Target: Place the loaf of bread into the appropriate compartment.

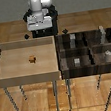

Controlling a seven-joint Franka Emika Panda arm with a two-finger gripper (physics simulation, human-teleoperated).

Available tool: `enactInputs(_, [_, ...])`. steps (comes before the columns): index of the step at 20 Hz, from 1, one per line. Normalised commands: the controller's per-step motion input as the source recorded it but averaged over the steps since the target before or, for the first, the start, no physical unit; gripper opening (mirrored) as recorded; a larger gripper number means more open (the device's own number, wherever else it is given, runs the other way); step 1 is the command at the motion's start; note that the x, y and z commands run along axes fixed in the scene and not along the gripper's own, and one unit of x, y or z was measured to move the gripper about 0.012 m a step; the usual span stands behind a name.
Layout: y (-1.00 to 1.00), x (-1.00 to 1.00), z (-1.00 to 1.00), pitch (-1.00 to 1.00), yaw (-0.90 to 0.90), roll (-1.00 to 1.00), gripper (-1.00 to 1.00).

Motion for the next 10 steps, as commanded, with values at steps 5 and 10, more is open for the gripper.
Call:
enactInputs(5, [0.00,0.00,0.00,0.00,0.00,0.00,1.00])
enactInputs(10, [-0.20,0.00,0.00,0.00,0.00,0.00,1.00])
